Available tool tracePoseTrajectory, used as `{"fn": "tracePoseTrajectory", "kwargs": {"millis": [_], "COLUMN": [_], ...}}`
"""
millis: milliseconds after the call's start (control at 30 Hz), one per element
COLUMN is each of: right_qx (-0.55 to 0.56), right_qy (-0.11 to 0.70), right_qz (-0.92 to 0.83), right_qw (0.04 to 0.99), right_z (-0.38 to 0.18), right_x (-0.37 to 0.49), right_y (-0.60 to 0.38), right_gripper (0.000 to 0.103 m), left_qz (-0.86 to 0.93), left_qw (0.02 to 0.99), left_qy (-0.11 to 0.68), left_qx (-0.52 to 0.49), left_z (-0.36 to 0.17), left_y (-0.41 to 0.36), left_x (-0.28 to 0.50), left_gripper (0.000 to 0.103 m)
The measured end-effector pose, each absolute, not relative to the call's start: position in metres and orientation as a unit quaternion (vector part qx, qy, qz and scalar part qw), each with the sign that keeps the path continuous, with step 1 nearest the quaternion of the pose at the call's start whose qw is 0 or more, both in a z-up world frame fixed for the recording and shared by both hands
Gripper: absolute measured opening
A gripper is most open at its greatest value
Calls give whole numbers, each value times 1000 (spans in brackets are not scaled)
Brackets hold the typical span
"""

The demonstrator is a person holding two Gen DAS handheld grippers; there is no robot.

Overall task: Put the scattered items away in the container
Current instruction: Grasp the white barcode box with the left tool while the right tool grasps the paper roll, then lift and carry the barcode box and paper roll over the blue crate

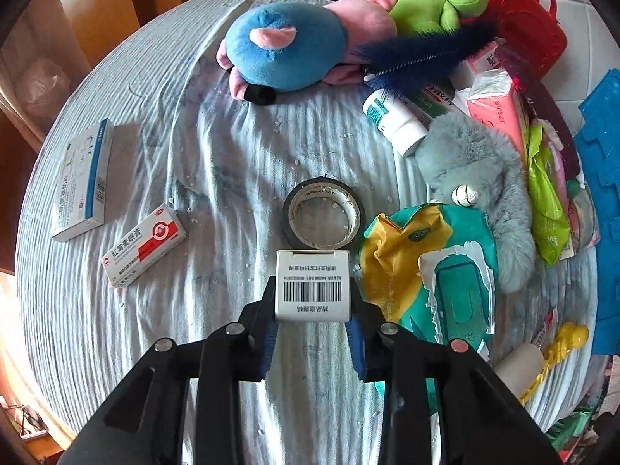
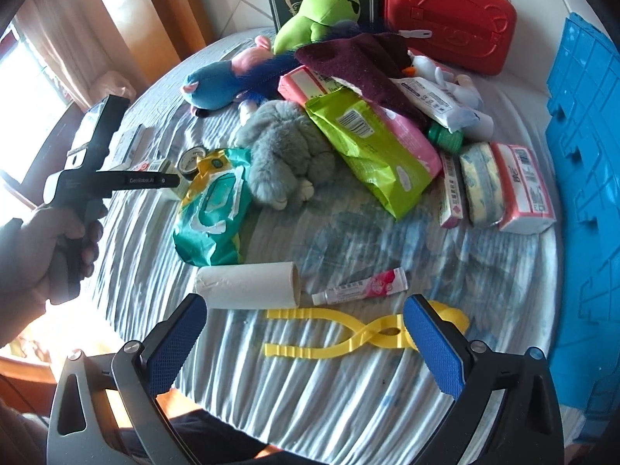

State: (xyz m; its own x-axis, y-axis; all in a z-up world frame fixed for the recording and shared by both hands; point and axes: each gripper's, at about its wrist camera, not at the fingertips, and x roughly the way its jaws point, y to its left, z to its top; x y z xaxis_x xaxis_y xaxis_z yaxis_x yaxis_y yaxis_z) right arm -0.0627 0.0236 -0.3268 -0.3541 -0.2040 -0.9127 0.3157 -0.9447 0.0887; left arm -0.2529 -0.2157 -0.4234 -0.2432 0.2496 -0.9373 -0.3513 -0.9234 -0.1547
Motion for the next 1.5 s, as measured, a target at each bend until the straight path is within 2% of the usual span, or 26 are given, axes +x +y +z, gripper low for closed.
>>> {"fn": "tracePoseTrajectory", "kwargs": {"millis": [167, 500, 567, 767, 933, 967, 1033, 1133, 1167, 1500], "right_qx": [547, 582, 570, 515, 504, 511, 526, 553, 561, 584], "right_qy": [68, 133, 168, 343, 391, 393, 378, 332, 316, 155], "right_qz": [-814, -778, -776, -736, -703, -693, -685, -679, -679, -726], "right_qw": [184, 194, 209, 274, 314, 322, 334, 350, 352, 327], "right_z": [-338, -404, -404, -417, -443, -450, -456, -452, -450, -394], "right_x": [-80, -82, -78, -54, -59, -62, -69, -80, -81, -92], "right_y": [-4, -56, -61, -72, -80, -82, -83, -80, -77, -22], "right_gripper": [103, 103, 103, 103, 102, 95, 87, 59, 54, 47], "left_qz": [799, 806, 807, 809, 810, 810, 811, 813, 813, 823], "left_qw": [191, 172, 169, 160, 154, 153, 152, 152, 152, 182], "left_qy": [40, 16, 10, -7, -11, -11, -11, -12, -12, -8], "left_qx": [-569, -565, -565, -566, -566, -565, -564, -562, -562, -538], "left_z": [-407, -394, -393, -391, -390, -389, -386, -381, -379, -340], "left_y": [-242, -292, -298, -308, -311, -311, -312, -312, -311, -282], "left_x": [-240, -238, -236, -232, -228, -227, -226, -225, -225, -225], "left_gripper": [30, 30, 30, 30, 30, 30, 30, 30, 30, 30]}}
